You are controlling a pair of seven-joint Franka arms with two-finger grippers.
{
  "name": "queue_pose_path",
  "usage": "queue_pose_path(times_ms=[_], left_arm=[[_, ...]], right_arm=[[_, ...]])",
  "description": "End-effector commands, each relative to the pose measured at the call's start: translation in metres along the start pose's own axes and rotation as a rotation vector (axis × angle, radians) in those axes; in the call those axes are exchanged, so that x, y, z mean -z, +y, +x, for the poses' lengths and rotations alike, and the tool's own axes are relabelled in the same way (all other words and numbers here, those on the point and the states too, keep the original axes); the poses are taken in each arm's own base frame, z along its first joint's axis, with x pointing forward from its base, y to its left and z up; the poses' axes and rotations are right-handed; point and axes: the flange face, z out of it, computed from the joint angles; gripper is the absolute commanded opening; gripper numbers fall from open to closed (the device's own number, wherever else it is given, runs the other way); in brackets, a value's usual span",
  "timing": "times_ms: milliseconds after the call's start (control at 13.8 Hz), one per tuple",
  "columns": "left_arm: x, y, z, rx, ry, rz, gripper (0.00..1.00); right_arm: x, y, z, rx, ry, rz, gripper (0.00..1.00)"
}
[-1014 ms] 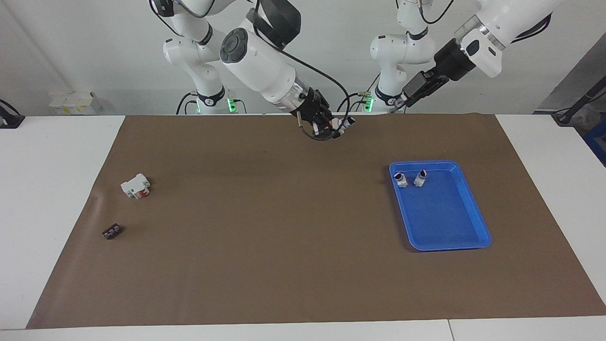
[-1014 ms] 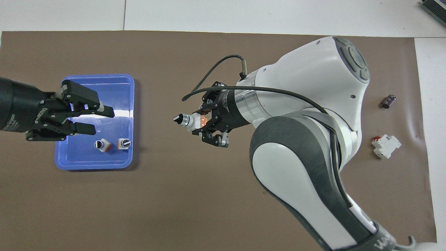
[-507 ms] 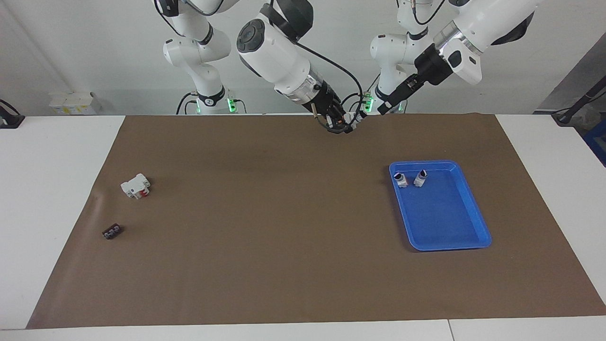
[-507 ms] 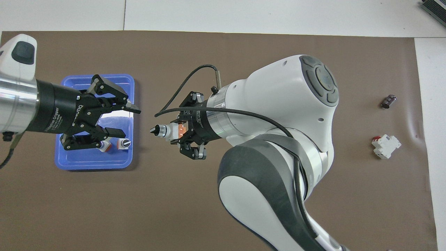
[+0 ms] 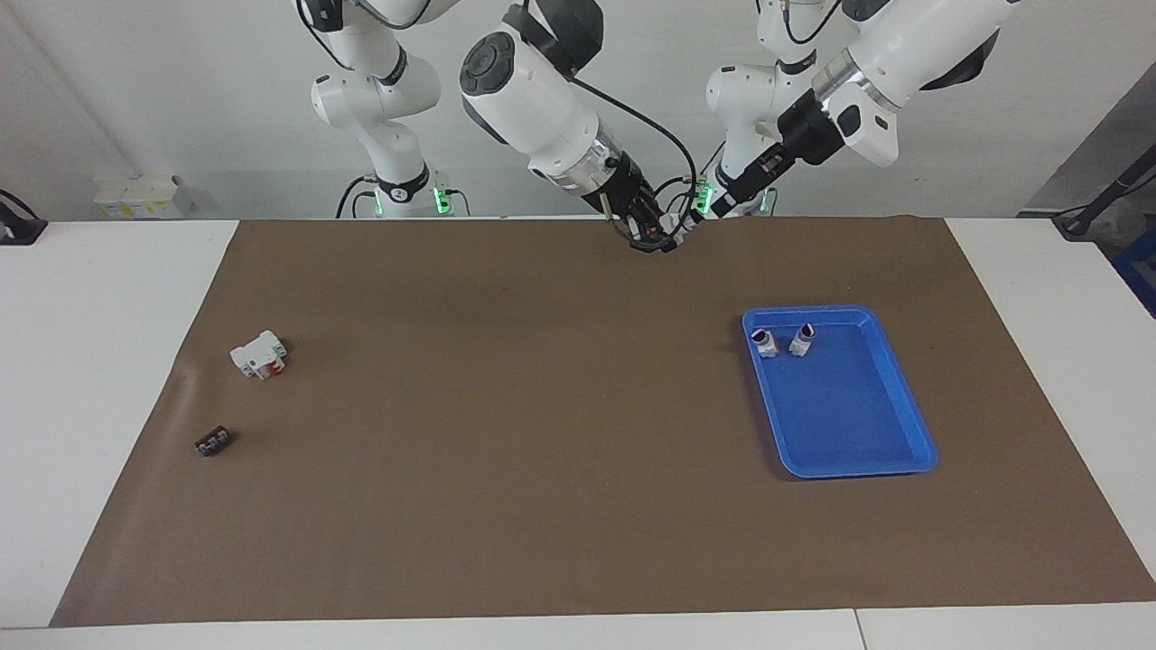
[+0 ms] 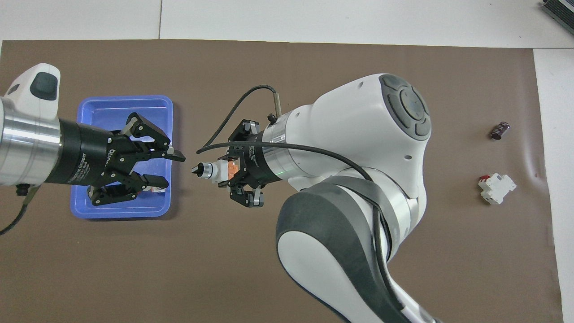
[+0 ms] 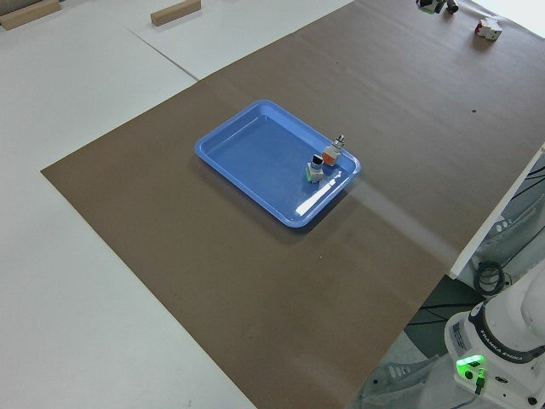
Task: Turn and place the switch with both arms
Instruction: 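Carry the switch toward the tray while the left gripper reaches toward it, then close the left gripper on the switch held by the right gripper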
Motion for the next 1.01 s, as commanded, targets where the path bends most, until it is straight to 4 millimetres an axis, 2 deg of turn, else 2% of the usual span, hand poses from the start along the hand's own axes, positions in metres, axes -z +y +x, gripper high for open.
queue_pose_path(times_ms=[0,290,362,434,941], left_arm=[[-0.005,-0.005,-0.006,0.069,0.014,-0.043,0.5],[-0.007,0.0,-0.004,0.153,0.007,-0.075,0.44],[-0.008,0.0,-0.003,0.175,0.008,-0.081,0.36],[-0.007,0.001,-0.004,0.187,0.009,-0.084,0.33],[-0.023,0.003,-0.013,0.179,-0.004,-0.057,0.33]], right_arm=[[0.004,0.0,0.0,0.003,0.005,0.025,0.0],[0.003,-0.001,0.0,-0.003,0.004,0.023,0.0],[0.003,-0.001,0.0,-0.003,0.004,0.023,0.0],[0.004,-0.001,0.001,-0.004,0.005,0.025,0.0],[0.003,-0.001,0.001,-0.005,0.006,0.022,0.0]])
